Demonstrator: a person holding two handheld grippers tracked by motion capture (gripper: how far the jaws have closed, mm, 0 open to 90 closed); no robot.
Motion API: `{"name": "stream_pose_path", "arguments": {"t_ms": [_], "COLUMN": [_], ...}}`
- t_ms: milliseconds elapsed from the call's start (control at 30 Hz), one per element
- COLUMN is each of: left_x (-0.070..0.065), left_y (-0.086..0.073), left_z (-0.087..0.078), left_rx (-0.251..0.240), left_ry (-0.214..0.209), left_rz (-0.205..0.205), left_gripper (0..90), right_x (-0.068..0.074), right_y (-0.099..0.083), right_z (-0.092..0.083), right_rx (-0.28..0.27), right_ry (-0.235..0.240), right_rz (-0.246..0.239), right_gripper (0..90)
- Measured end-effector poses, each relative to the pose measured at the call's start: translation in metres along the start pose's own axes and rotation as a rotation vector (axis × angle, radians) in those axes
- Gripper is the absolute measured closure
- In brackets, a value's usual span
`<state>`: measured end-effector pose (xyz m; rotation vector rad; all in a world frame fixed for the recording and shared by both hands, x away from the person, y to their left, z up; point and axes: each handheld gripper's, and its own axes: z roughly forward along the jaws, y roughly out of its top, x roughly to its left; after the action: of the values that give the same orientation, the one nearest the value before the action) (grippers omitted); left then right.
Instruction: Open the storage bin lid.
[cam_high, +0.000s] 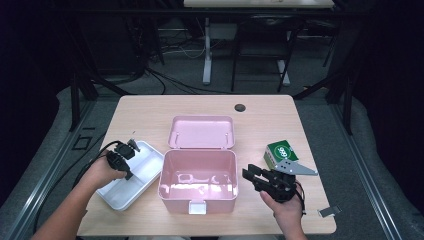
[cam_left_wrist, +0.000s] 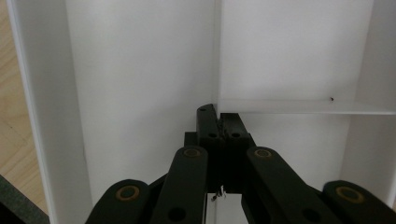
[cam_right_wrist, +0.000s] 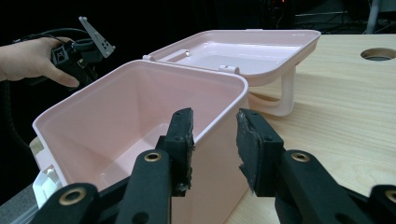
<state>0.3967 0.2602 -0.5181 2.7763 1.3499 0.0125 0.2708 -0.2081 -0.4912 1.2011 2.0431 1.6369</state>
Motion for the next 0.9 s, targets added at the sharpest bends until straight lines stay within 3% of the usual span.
{"name": "stream_pose_path", "arguments": {"t_ms": [900], "left_x": [0.002], "left_y": [-0.002], "left_z": [0.021], "left_rx": [-0.006], "left_ry": [0.013], "left_rz": [-0.01], "left_gripper": [89.1], "right_x": [0.0], "right_y": [0.0], "right_z": [-0.001], "right_rx": [0.0], "right_ry": [0.003], "right_rz": [0.002], "right_gripper": [65.8]}}
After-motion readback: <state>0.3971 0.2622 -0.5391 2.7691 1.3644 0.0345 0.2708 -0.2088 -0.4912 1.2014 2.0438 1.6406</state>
